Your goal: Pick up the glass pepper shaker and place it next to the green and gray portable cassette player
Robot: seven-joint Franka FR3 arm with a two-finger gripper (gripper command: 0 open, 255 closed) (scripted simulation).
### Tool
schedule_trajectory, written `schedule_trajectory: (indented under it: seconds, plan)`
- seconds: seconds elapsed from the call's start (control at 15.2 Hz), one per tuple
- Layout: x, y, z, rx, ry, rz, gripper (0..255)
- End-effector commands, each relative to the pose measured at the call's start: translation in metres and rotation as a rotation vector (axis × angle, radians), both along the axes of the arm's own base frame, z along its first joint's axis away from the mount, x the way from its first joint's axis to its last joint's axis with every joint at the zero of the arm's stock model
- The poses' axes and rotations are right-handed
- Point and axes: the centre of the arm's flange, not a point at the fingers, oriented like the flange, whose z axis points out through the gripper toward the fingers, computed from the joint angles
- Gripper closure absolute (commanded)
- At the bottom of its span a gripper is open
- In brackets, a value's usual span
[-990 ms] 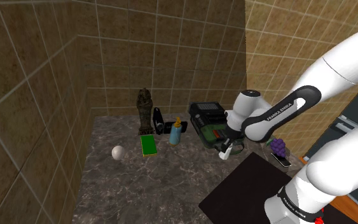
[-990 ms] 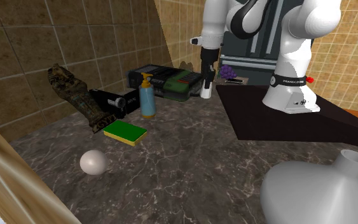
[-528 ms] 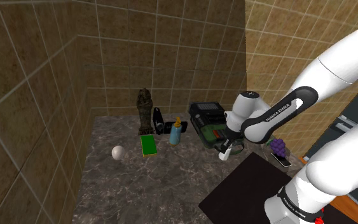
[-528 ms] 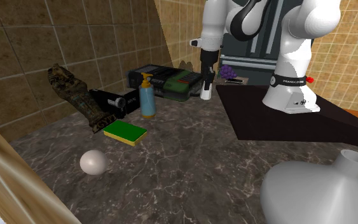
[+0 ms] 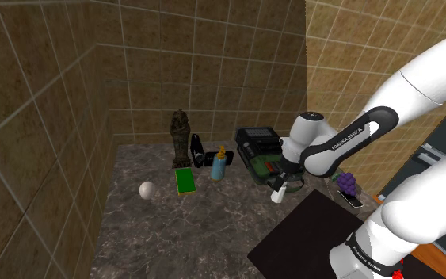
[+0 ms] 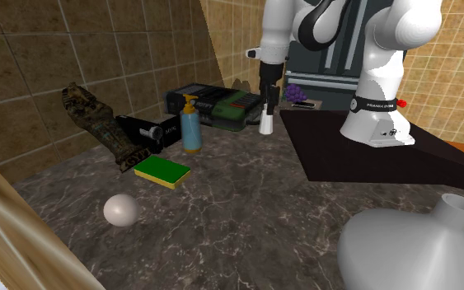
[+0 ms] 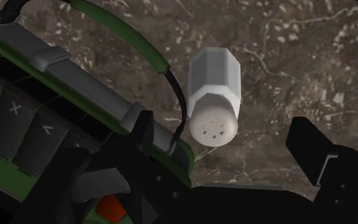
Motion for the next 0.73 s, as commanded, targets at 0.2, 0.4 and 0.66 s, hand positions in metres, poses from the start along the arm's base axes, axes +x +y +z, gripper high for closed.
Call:
schedule_trajectory:
  seconds: [0.2,0.4,0.66]
  plan:
    - [-0.003,0.005,0.044,0.001,0.001,0.0,0]
    - [-0.003,0.005,0.044,0.001,0.001,0.0,0]
    - [-0.003,0.005,0.044,0.001,0.001,0.0,0]
